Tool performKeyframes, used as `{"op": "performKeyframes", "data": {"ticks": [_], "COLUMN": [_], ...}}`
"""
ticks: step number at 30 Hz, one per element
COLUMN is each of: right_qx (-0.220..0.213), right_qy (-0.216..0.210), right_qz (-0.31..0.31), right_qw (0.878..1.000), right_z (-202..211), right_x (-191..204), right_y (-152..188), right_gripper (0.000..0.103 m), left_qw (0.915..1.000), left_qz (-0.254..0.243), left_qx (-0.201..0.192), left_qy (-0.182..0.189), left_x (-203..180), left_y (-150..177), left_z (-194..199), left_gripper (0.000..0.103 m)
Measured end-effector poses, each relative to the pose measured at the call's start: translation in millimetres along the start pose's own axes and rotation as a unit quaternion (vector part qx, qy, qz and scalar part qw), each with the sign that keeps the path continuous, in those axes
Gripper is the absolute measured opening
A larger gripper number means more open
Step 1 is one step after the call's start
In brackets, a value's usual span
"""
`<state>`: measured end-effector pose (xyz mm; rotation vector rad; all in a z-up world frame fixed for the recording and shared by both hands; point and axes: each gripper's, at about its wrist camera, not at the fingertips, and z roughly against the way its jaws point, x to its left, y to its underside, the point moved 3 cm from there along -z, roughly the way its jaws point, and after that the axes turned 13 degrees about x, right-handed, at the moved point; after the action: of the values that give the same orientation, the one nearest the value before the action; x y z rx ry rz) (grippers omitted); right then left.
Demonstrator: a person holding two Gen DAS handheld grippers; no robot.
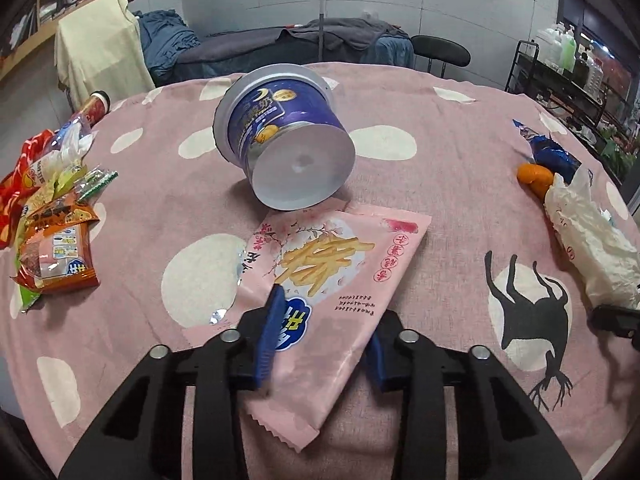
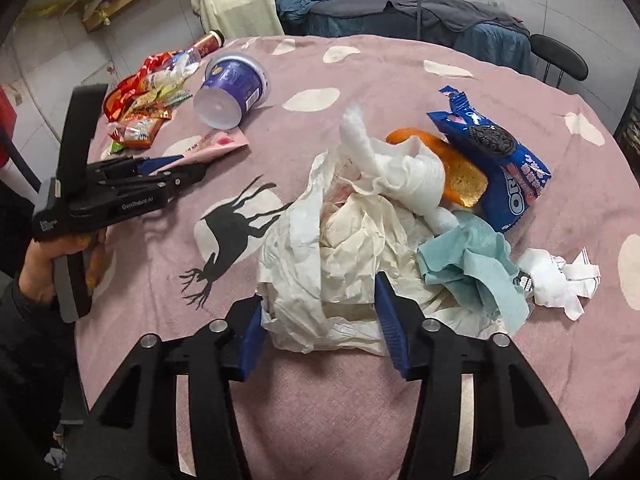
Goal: Collect trash
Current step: 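Grasp the pink snack bag with the left tool while the right tool grasps the white tissues, then carry the snack bag and tissues to the bin and release them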
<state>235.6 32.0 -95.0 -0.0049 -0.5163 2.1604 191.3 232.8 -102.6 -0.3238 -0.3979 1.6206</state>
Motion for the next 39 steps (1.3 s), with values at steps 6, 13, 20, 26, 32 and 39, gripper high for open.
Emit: {"op": "performKeyframes", "data": {"ticks": [6, 13, 20, 26, 32, 39], "right_qx": [-0.052, -0.110, -0.174, -0.201, -0.243, -0.253], "right_qy": [-0.038, -0.066, -0.060, -0.042, -0.202, -0.140], "right_qz": [-0.016, -0.012, 0.010, 0.013, 0.006, -0.013], "right_qw": [0.998, 0.992, 0.983, 0.979, 0.949, 0.957], "right_z": [23, 63, 104, 127, 155, 159], "right_x": [-7, -7, -3, -6, -18, -26], "right_y": [10, 34, 61, 84, 104, 112], "right_gripper": [0.034, 0.033, 0.033, 0.033, 0.033, 0.033], "left_qw": [0.9997, 0.9939, 0.9865, 0.9804, 0.9761, 0.9688], "left_qz": [0.013, 0.026, 0.012, -0.004, -0.024, -0.045], "left_qx": [-0.019, -0.075, -0.117, -0.134, -0.139, -0.152], "left_qy": [0.003, 0.076, 0.114, 0.145, 0.166, 0.190], "left_x": [-3, -23, -60, -90, -117, -142], "left_y": [10, 21, 29, 28, 28, 21], "left_z": [17, 57, 87, 101, 105, 118], "left_gripper": [0.015, 0.010, 0.009, 0.007, 0.007, 0.007]}}
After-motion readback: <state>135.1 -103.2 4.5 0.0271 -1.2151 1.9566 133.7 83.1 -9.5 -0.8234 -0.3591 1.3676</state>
